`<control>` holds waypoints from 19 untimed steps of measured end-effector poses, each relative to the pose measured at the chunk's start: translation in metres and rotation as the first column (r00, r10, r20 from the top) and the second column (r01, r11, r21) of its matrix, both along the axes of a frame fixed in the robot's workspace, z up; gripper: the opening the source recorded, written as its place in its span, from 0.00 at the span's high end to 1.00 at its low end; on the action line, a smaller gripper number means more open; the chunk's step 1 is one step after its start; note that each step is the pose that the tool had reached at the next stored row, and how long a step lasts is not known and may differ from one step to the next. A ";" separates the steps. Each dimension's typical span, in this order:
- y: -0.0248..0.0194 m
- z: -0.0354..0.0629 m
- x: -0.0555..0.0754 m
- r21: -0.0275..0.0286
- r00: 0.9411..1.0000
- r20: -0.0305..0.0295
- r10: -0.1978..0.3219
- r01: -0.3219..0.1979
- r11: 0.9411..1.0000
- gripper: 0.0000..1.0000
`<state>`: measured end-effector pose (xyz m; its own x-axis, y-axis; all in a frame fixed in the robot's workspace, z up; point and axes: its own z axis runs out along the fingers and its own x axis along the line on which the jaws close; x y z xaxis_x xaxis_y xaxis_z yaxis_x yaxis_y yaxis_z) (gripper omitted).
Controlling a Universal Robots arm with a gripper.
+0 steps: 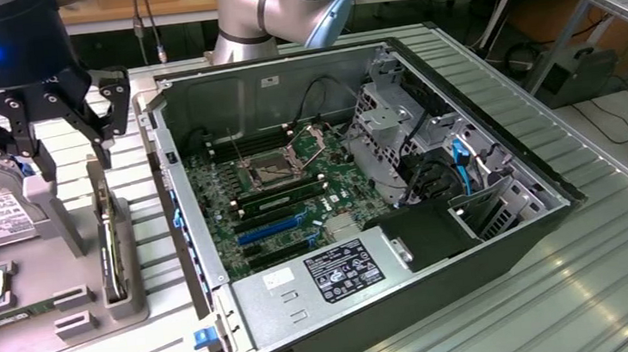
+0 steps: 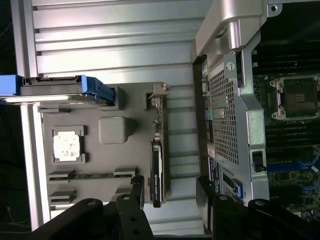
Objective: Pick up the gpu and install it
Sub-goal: 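Pick up the gpu and move the gpu toward the slot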
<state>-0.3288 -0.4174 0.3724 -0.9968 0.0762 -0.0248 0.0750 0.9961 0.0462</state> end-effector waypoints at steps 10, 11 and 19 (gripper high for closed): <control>-0.0073 -0.0278 -0.003 0.000 1.000 0.000 -0.001 0.001 1.000 0.46; -0.0085 -0.0313 -0.003 0.000 1.000 0.000 -0.002 0.002 1.000 0.46; -0.0161 -0.0590 -0.006 0.000 1.000 0.000 -0.004 0.004 1.000 0.46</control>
